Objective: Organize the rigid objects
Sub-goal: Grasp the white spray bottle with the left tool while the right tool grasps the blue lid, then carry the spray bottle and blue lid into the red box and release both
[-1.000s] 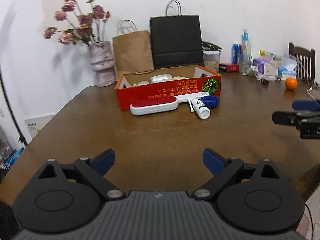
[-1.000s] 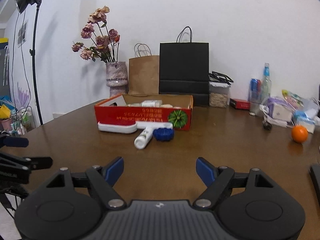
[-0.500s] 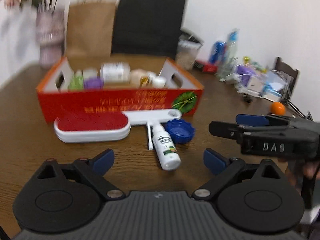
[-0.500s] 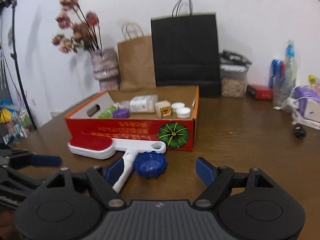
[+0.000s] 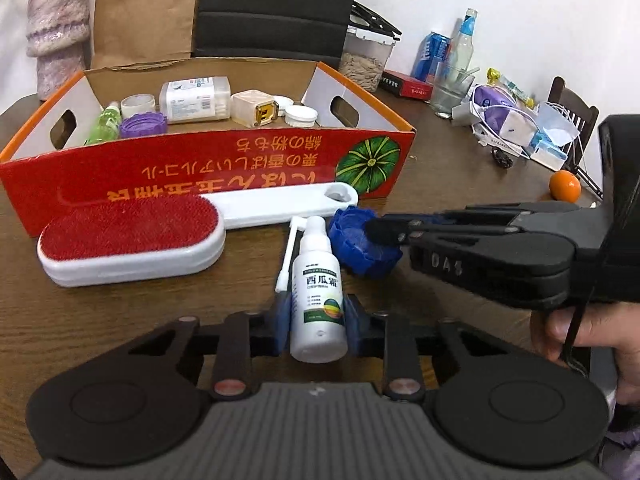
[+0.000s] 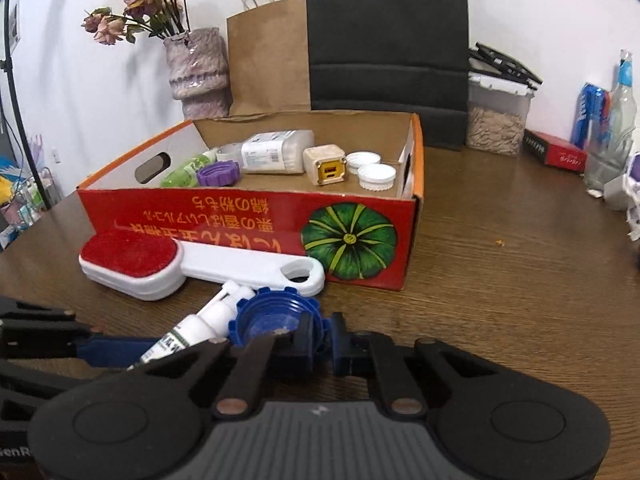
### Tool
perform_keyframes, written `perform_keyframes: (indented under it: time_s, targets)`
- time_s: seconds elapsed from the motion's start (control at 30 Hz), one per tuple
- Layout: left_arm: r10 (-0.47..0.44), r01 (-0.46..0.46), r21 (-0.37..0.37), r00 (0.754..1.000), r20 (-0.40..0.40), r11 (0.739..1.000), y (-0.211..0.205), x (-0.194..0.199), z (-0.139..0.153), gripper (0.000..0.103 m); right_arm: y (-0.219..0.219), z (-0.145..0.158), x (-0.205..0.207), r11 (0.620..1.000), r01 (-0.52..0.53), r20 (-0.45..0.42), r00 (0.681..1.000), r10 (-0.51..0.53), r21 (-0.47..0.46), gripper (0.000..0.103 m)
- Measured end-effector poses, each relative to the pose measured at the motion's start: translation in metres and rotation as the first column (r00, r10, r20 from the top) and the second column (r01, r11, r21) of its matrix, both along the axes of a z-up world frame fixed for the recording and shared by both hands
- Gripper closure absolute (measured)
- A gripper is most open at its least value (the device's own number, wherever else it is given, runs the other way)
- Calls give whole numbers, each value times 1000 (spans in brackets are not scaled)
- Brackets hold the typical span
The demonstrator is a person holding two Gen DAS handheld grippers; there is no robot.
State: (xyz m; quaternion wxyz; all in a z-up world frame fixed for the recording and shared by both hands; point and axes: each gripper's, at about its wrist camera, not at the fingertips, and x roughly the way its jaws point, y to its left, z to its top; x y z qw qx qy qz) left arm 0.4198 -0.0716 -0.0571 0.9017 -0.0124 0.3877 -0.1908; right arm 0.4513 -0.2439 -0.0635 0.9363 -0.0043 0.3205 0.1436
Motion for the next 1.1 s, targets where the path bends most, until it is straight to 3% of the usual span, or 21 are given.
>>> perform_keyframes:
  time_s: [0.17,0.37,0.53,0.73,0.87,1.1]
  targets:
    - [27,-28,34,999,29,999,6,-28,5,75,-4,16,-33,1000,10,46,999,-10,-1,97]
    - [114,-120,35,984,137,992,31,-102,29,75,0,39,-112,1000,-8,171,985,11,-18,97]
    - [221,-237,27,935,278,971,63,-185,56,75,10,48,-193,1000,-15,273,962,20,-20,97]
    - [315,-344,24,884,346,939,91,-268,67,75,20,45,-275,999,19,326,945,-31,39,97]
    - [320,-348,7,872,370,938,95,-298,70,75,20,44,-313,996,57,336,939,-76,66,97]
    - [275,-286,-34,875,397,958,87,-316,78,75,16,45,-349,994,95,339,935,-108,57,97]
